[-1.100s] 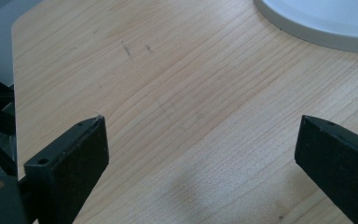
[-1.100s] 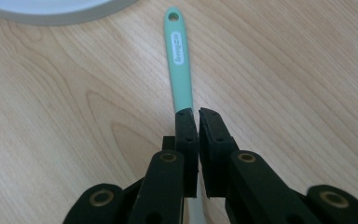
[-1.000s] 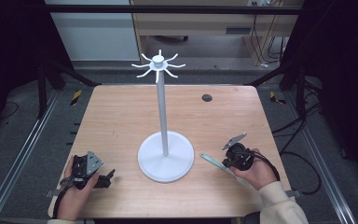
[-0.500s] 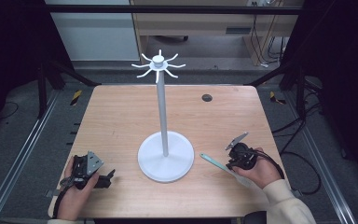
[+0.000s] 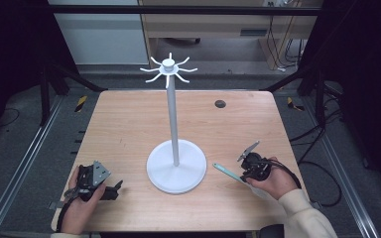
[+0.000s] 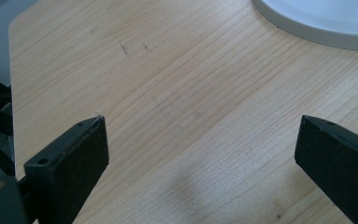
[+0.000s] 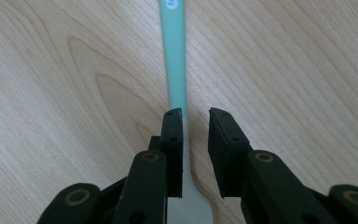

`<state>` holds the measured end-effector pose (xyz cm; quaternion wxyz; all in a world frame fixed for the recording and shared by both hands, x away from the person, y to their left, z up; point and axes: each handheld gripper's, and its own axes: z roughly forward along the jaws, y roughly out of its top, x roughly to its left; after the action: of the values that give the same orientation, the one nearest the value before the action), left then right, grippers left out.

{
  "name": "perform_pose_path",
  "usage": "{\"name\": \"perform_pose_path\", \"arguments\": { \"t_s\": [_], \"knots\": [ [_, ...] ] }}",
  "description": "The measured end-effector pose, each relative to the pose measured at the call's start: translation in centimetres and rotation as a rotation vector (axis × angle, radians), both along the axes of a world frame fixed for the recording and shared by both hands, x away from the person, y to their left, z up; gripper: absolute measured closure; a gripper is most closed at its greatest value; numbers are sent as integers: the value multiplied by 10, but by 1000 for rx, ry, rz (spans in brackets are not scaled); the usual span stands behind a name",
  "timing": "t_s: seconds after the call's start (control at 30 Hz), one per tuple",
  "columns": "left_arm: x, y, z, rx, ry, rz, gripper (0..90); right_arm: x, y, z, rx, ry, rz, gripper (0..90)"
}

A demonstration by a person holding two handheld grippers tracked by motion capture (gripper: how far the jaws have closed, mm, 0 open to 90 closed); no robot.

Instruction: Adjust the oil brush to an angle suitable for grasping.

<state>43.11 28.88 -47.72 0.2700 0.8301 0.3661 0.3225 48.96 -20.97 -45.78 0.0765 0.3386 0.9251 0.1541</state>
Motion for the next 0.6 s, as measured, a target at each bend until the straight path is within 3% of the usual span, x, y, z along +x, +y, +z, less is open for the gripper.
{"name": "perform_pose_path", "arguments": {
  "t_s": [0.6],
  "knots": [
    [0,0,0,5,5,-5,24,3,11,-6,-22,54,17,781]
  ]
}}
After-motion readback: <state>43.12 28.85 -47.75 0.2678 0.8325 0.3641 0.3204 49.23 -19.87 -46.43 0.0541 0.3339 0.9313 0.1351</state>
